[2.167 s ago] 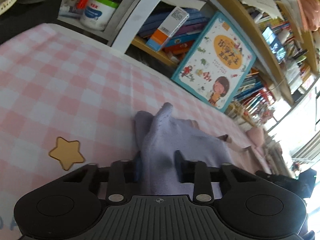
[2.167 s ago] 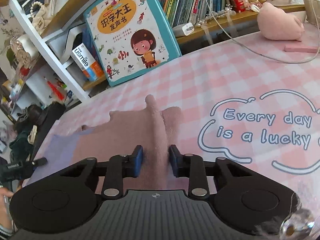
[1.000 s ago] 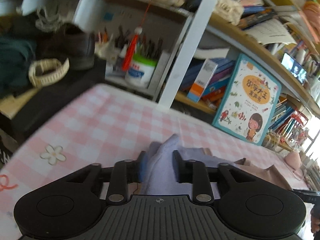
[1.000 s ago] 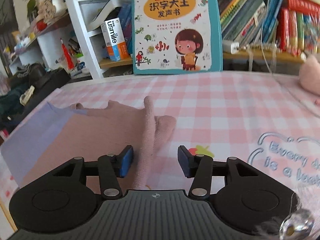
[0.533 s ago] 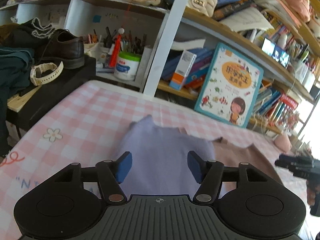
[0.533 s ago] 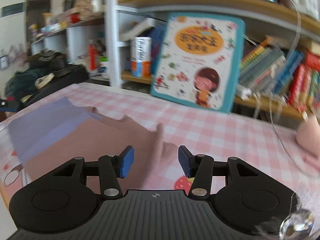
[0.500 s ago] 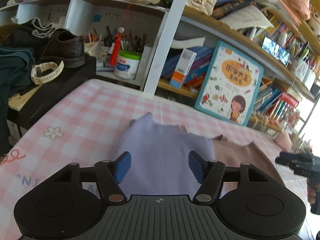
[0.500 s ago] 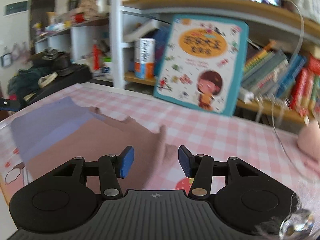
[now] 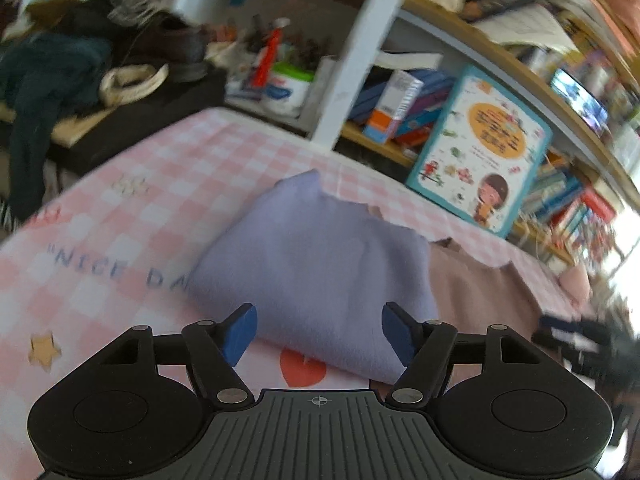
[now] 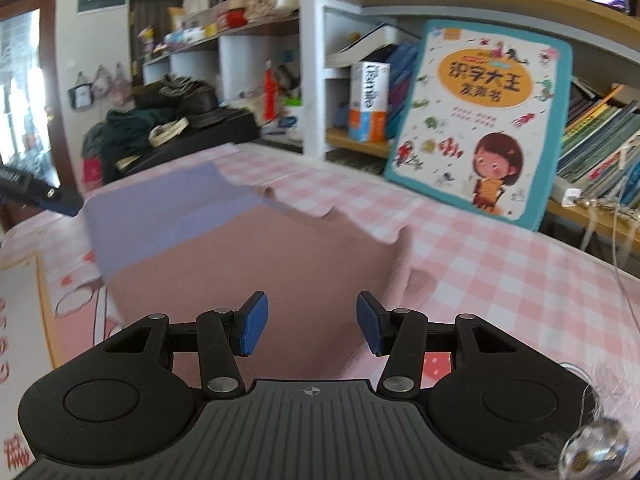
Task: Fold clothes
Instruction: 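Open both tools to release the folded sweater, then grasp the lavender edge of the folded sweater with the left tool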
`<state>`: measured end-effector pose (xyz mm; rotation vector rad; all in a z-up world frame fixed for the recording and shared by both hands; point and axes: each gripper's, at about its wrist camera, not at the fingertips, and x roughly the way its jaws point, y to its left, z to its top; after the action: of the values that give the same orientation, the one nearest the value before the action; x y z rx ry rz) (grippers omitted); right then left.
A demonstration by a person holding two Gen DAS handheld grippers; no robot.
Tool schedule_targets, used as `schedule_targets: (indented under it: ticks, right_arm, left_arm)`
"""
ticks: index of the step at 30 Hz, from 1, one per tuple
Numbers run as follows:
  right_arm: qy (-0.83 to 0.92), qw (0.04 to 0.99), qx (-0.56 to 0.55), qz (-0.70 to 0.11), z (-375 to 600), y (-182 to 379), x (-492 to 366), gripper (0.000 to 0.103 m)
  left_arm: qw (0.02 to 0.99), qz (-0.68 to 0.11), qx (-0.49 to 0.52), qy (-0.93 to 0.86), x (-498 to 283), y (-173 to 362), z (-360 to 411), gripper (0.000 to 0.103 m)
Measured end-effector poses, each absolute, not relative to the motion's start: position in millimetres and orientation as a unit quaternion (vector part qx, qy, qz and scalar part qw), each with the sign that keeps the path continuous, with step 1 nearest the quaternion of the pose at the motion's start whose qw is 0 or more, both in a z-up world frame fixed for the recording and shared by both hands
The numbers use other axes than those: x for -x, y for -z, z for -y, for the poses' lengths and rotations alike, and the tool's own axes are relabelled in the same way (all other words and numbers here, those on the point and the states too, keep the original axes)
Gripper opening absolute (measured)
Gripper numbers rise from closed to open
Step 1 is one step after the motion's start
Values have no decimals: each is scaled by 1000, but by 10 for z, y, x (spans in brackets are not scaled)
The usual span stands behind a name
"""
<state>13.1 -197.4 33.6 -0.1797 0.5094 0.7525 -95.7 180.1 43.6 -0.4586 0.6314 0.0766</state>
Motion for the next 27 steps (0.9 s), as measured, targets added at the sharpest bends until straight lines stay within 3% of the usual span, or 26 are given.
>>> schedule_targets:
  ticks: [10, 21, 23, 27]
  right_arm:
    - [-381, 882, 70, -268, 2173, -235, -48, 47]
    - [-381, 876, 37, -294, 2245, -124, -105, 48]
    - [-382, 875, 33, -296, 2253, -116, -111, 49]
    - [-382, 873, 26, -301, 2268, -107, -130, 50]
  left_arm:
    - [871, -283, 391, -92, 1012, -208, -2086, 69]
    - [840, -258, 465, -113, 935, -3, -2159, 67]
    - [837, -255, 469, -117, 920, 15, -2155, 58]
    - [819, -227, 511, -132, 956, 103, -2200, 51]
